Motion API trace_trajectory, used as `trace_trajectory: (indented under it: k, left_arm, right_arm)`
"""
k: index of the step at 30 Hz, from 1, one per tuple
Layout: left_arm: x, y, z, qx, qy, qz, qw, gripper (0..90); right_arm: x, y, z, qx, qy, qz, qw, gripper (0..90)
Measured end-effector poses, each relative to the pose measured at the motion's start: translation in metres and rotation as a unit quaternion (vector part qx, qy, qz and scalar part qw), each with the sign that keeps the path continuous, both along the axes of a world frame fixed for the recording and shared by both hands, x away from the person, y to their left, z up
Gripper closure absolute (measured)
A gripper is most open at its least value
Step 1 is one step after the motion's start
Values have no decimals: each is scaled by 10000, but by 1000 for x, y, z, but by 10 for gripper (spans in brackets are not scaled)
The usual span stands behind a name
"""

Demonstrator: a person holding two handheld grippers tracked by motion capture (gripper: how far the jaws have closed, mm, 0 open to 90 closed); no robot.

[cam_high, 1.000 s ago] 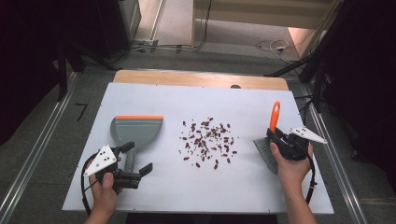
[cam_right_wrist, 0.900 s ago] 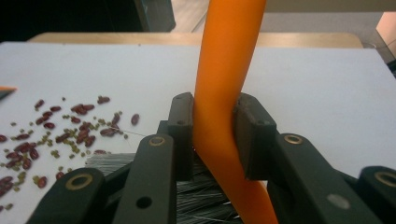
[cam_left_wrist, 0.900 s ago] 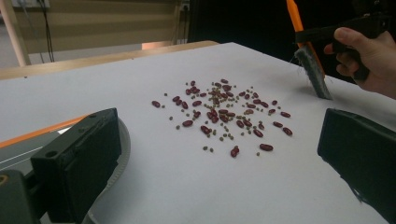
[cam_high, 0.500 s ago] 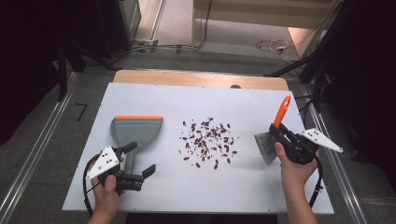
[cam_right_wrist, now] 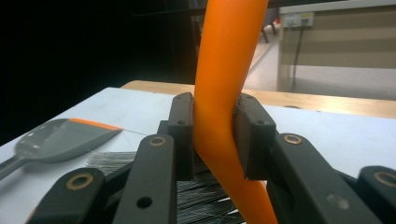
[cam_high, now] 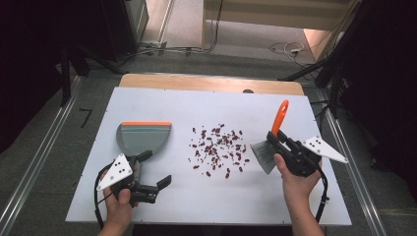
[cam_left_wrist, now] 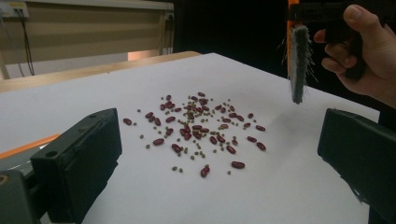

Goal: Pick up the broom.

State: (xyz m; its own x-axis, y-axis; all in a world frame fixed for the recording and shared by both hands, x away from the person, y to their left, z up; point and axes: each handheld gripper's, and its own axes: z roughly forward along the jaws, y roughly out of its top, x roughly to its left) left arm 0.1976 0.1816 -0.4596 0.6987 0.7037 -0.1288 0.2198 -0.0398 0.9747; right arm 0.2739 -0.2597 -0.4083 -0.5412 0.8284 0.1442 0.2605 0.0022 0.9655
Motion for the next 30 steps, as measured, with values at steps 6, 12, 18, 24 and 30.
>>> trace_trajectory:
  k: [6, 12, 18, 24, 30]
  left_arm:
    - [2, -13, 2, -7, -20, -80, 10000, 6]
    - [1, -27, 5, -4, -59, -96, 9999, 9]
    - [2, -45, 1, 43, 152, -460, 9988, 11]
    - [-3, -58, 6, -93, 166, -559, 9983, 42]
    - [-7, -76, 9, -44, 205, -605, 9979, 194]
  right_arm:
    - [-7, 21, 2, -7, -44, 255, 9997, 687]
    - [-14, 38, 3, -16, -63, 492, 9988, 687]
    - [-23, 60, 5, -12, -104, 797, 9968, 687]
    - [-32, 80, 2, -65, -108, 998, 9949, 687]
    - [-42, 99, 1, -72, -150, 1214, 9925, 688]
